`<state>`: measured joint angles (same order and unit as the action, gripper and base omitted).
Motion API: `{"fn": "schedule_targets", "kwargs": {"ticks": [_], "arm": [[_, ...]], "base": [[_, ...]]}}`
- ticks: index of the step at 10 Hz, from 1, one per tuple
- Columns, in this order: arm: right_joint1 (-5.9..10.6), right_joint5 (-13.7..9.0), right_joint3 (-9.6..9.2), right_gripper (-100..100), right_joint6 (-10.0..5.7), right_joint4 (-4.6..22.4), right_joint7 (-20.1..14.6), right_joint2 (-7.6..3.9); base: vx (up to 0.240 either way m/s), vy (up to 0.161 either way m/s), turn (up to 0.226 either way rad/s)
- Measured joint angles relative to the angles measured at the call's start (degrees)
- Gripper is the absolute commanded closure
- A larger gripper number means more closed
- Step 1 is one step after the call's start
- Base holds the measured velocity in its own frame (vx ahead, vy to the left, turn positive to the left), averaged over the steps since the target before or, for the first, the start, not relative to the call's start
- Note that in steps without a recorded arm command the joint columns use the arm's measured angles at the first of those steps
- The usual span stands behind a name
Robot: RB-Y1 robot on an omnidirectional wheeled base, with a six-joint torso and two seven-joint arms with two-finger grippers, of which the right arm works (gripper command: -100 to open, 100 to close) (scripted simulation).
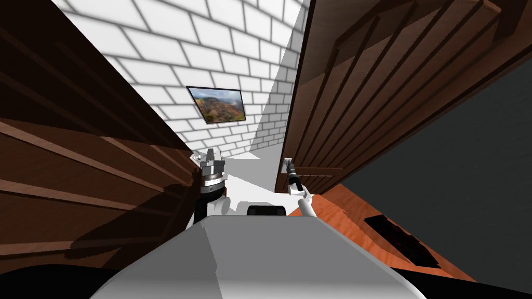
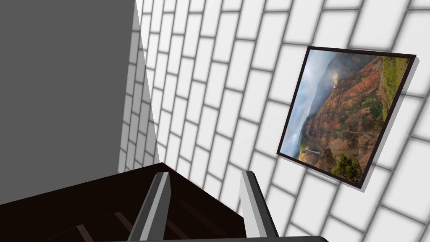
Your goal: Push the door open
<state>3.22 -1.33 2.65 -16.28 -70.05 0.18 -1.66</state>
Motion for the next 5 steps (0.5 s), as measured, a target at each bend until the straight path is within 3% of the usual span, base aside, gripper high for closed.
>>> {"fn": "schedule_targets", "kwargs": {"ticks": [1, 3, 5], "arm": [[0.28, -0.2, 0.66, 100, -0.28, 0.6, 0.0, -0.10], [0.34, -0.2, 1.48, 100, -0.33, 0.2, 0.1, 0.09], [0.23, -0.3, 2.07, 100, -0.38, 0.8, 0.2, -0.44]], "base": [[0.168, 0.116, -0.072], [0.103, 0.042, -0.031], [0.191, 0.076, -0.044]]}}
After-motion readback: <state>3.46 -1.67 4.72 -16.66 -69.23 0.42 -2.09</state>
